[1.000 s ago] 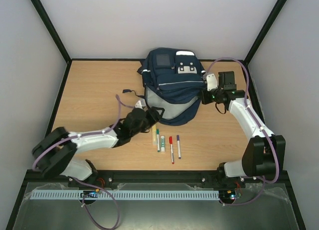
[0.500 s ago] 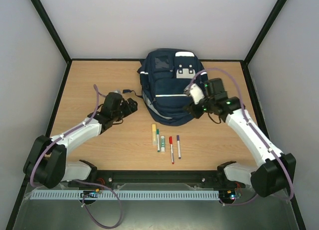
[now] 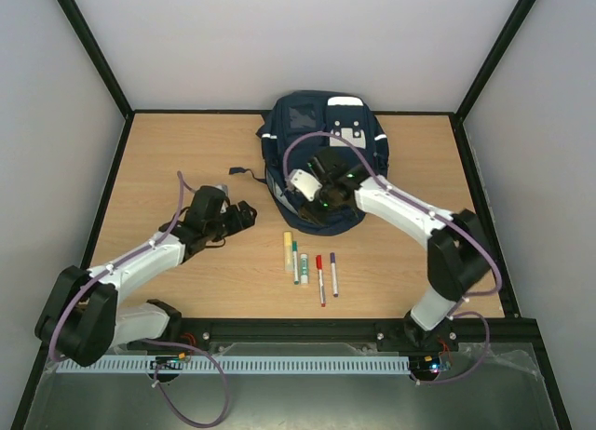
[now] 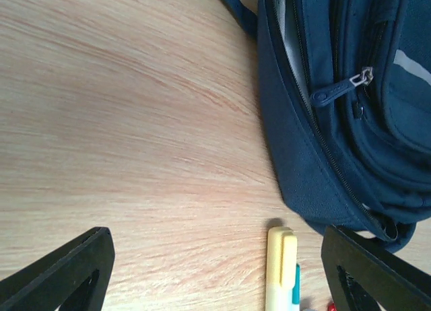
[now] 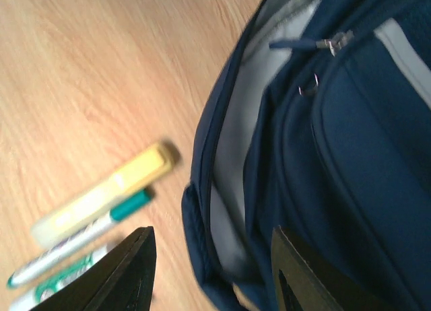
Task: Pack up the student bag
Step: Place the book in the student bag, then adjust the student bag at the center of the board.
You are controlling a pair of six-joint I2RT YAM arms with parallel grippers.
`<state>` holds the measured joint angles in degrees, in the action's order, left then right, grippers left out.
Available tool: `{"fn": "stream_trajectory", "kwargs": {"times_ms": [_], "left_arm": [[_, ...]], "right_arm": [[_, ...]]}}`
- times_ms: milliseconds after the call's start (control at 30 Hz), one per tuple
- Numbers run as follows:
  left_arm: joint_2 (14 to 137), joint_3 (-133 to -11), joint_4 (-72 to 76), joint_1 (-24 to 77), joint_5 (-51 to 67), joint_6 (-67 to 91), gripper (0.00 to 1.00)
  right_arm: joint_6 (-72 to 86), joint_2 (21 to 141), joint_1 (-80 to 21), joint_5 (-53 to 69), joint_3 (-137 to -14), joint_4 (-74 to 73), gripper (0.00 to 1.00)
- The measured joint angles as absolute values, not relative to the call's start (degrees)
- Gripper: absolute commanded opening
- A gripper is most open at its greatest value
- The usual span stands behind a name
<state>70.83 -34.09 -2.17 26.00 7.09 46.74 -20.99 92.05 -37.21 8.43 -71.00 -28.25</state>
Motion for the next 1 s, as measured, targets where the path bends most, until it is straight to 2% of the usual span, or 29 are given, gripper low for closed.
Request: {"fn": "stream_trajectory", "kwargs": {"times_ms": [333, 567, 633, 867, 1000], "left_arm": [[65.82, -31.35, -3.66, 25.69, 8.38, 46.22, 0.84], [64.01, -29.89, -4.34, 25.67, 8.43, 45.76, 0.84], [64.01, -29.74, -4.36, 25.67, 8.56, 45.60, 0.85], [64.42, -28.03, -4.27, 25.67, 8.60, 45.47, 0.85], [65.73, -27.97, -3.95, 25.65, 8.99, 45.45, 0.85]], "right_arm": [[-18.33, 111.31, -40.97, 6.15, -90.91, -30.68, 0.52], [-17.39, 118.24, -41.28, 6.13, -94.41, -33.85, 0.51], [-17.06, 119.31, -41.34, 6.11, -94.39, -34.48, 0.44], [-15.66, 119.37, -41.39, 3.22, -93.69, -34.76, 0.02], [-15.18, 115.70, -41.56, 1.93, -87.22, -33.76, 0.01]]}}
